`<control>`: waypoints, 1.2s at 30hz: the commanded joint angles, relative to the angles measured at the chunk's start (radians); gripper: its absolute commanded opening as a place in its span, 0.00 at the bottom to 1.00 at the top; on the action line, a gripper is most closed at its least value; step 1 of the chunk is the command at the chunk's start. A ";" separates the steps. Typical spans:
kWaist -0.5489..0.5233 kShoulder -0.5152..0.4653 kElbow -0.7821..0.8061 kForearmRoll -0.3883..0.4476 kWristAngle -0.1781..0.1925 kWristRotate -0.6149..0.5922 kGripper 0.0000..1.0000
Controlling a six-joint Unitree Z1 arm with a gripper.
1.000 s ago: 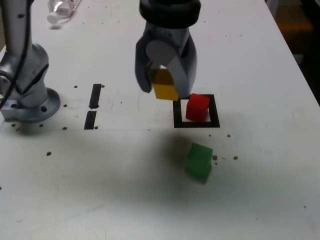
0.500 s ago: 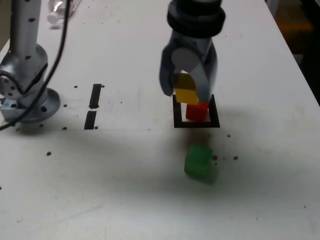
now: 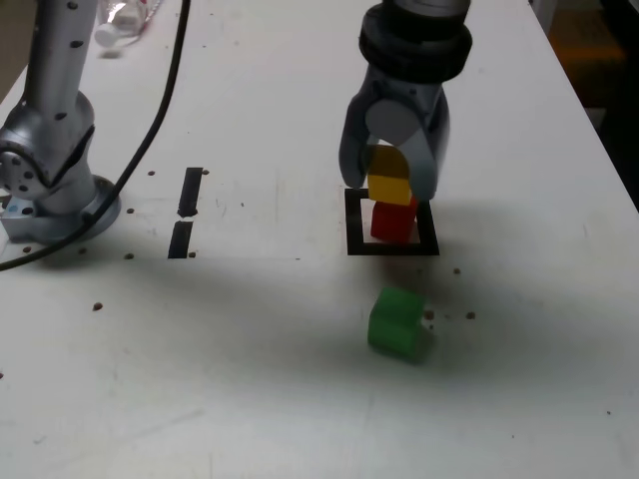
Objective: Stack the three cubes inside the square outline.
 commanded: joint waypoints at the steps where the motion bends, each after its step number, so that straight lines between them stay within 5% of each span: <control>1: 0.005 0.011 -0.008 0.001 0.003 0.004 0.43; 22: 0.017 0.031 -0.017 -0.001 0.028 0.007 0.49; 36: 0.017 0.030 -0.004 -0.008 0.012 0.007 0.60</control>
